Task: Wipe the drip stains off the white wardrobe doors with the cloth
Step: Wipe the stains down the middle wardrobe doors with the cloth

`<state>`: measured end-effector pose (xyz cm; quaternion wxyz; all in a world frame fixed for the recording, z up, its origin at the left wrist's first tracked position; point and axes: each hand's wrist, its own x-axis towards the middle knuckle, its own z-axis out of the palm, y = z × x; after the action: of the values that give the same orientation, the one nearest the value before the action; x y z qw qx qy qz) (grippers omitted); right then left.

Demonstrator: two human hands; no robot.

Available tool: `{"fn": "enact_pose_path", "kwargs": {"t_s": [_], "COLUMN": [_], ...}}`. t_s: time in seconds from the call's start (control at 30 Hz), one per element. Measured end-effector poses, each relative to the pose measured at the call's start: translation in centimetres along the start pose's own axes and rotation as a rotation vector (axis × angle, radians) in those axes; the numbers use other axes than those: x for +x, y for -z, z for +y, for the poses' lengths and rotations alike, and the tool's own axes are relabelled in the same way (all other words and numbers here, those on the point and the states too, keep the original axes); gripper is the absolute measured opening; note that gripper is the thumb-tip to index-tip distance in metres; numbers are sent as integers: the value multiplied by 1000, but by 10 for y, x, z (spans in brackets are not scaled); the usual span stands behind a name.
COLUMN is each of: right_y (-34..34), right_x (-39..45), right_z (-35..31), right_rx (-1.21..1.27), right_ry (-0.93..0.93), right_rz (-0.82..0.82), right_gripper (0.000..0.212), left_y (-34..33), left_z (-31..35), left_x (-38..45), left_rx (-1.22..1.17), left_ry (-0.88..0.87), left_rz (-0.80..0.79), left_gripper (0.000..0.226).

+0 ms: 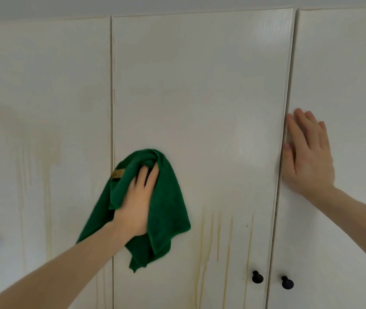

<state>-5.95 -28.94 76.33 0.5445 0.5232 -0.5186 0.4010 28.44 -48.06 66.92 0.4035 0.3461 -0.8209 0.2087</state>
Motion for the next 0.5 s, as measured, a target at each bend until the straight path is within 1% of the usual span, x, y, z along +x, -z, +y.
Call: {"fn": "enact_pose_path", "kwargs": {"t_s": [0.07, 0.13, 0.17, 0.27, 0.37, 0.43, 0.5], "right_y": [2, 5, 7, 15, 28, 35, 39], "right_x": [0, 0, 1, -1, -12, -21, -29], "right_z": [-3, -8, -11, -18, -24, -27, -29], "right_rx": [3, 16, 26, 76, 86, 66, 61], "right_ry": [-15, -46, -64, -102, -56, -4, 9], "right_rz": [-24, -59, -81, -136, -198, -238, -265], "right_gripper": [58, 58, 59, 60, 60, 60, 60], "left_y": [-11, -20, -23, -21, -11, -3, 10], "left_z": [4, 4, 3, 2, 2, 1, -3], "left_x": [-21, -41, -50, -71, -77, -70, -54], "left_rx": [-18, -51, -70, -206, -316, -340, -358], "left_ry": [-8, -26, -38, -43, -65, -91, -86], "left_rz": [-60, -109, -136, -205, -167, -125, -83], "left_gripper": [140, 139, 133, 101, 90, 88, 86]}}
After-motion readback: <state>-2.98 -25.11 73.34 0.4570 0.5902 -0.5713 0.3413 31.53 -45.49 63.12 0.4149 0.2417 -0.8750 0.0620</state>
